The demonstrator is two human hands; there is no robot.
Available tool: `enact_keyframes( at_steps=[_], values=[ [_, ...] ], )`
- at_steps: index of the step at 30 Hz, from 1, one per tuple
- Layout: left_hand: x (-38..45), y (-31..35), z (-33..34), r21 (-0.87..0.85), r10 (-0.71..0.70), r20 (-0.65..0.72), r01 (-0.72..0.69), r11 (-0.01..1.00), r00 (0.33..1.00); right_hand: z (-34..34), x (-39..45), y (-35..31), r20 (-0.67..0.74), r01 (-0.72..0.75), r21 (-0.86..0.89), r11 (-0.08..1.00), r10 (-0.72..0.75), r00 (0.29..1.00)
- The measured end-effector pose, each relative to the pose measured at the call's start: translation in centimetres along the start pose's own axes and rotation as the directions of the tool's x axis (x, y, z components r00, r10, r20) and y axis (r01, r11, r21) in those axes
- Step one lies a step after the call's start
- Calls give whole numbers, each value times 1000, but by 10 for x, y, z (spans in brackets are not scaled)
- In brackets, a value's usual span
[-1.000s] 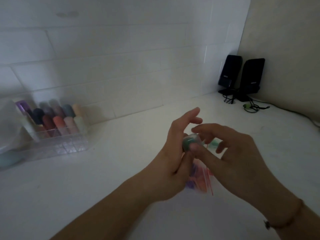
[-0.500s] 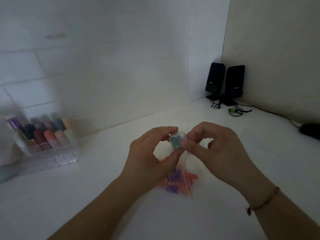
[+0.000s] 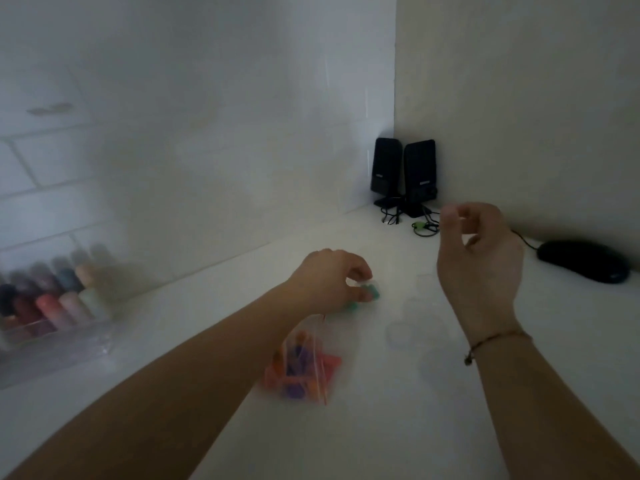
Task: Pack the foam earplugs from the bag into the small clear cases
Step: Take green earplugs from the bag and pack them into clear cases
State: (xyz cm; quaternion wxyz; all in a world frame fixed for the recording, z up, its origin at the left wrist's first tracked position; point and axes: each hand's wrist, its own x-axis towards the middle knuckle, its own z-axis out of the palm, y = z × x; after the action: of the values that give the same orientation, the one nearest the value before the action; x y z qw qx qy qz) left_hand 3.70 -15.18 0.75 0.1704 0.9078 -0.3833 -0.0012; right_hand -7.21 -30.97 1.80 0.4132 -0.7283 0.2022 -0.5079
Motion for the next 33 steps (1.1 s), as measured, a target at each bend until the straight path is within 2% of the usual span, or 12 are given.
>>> enact_keyframes(
  at_steps=[5, 9, 12, 16, 20, 22, 24, 26, 27, 29, 31, 33],
  values=[
    [4, -8, 10, 47, -5, 52, 3, 999, 999, 3, -1, 1, 30, -4, -32, 999, 5, 1000],
    [-1, -1, 6, 19, 43, 72, -45, 999, 996, 1, 1, 0, 13, -4, -14, 1000, 4, 1000],
    [-16, 17, -3, -24, 163, 95, -161, 987, 982, 0, 3, 0, -37, -8, 16, 1000, 9, 999],
    [-31, 38, -4, 169, 336, 223, -376, 911, 915, 1, 2, 1, -50, 26, 20, 999, -25, 998],
    [-33, 48, 6, 230, 384, 224, -431, 872, 896, 2, 0, -1, -82, 53, 32, 998, -50, 995],
    [-35, 50, 3, 184, 390, 203, -426, 886, 898, 2, -2, -3, -92, 107, 81, 991, -100, 991],
    [-42, 47, -8, 65, 370, 88, -376, 924, 925, 0, -5, -9, -29, 201, 146, 969, -199, 980],
    [-58, 38, -23, -220, 241, -89, -255, 942, 967, -2, -13, -19, 91, 310, 211, 927, -334, 938],
    [-70, 31, -29, -432, 146, -146, -196, 880, 978, -3, -17, -24, 159, 365, 253, 896, -411, 898],
    [-94, 14, -37, -754, 33, -188, -165, 635, 982, -2, -27, -35, 306, 448, 350, 822, -553, 775],
    [-114, -2, -34, -890, 8, -187, -173, 421, 982, 2, -37, -39, 437, 494, 418, 762, -645, 627],
    [-124, -14, -27, -948, 12, -167, -164, 271, 986, 6, -46, -41, 489, 517, 459, 723, -691, 532]
  ],
)
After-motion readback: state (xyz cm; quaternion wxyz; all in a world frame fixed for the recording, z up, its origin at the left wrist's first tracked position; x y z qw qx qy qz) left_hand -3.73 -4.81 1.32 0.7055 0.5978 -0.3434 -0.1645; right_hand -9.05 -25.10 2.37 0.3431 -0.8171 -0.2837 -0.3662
